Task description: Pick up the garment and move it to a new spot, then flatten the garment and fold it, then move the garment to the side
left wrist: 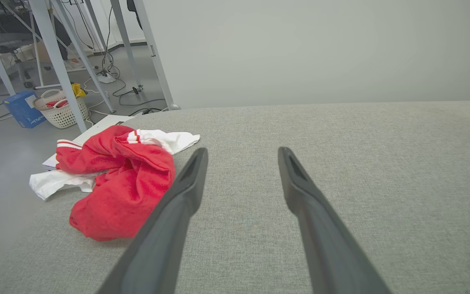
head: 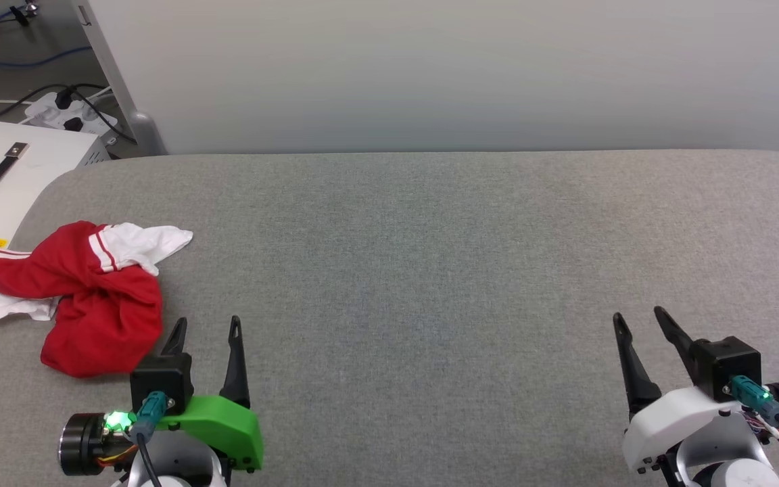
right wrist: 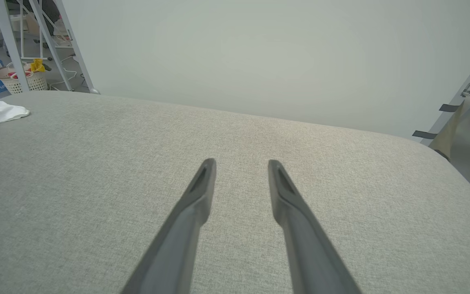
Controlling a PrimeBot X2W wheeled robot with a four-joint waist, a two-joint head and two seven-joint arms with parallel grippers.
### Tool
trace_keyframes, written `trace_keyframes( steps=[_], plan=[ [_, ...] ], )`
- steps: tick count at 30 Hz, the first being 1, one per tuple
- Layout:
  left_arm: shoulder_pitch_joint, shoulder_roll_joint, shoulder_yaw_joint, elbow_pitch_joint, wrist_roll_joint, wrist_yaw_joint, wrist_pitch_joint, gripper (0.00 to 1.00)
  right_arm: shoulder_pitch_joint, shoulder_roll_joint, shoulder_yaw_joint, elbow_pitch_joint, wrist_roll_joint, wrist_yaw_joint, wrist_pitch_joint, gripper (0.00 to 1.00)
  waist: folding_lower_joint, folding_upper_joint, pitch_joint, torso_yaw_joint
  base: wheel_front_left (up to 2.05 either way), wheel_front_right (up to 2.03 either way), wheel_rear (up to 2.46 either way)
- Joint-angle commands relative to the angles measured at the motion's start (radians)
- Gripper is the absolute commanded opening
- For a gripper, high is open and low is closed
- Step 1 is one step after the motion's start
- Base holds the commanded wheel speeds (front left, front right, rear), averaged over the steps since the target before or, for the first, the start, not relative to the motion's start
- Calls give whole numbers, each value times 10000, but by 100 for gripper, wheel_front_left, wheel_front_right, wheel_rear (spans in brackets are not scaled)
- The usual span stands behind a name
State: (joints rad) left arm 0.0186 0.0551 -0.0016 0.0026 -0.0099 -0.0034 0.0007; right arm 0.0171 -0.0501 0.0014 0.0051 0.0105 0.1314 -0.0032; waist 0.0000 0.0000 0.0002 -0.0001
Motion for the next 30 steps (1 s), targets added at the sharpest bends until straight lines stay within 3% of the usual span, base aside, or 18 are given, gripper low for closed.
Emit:
trace_keyframes(
  steps=[1,30],
  plan=[
    [-4,-1,-7,-10,-20,44,-60,100,-2,0,-22,8,44,0,-59,100,0,0,3,1,0,0,0],
    [-26,-12,-106,-213,-235,265,-661,100,83,0,-141,-355,965,-2,-651,100,0,0,46,10,0,0,0]
  ],
)
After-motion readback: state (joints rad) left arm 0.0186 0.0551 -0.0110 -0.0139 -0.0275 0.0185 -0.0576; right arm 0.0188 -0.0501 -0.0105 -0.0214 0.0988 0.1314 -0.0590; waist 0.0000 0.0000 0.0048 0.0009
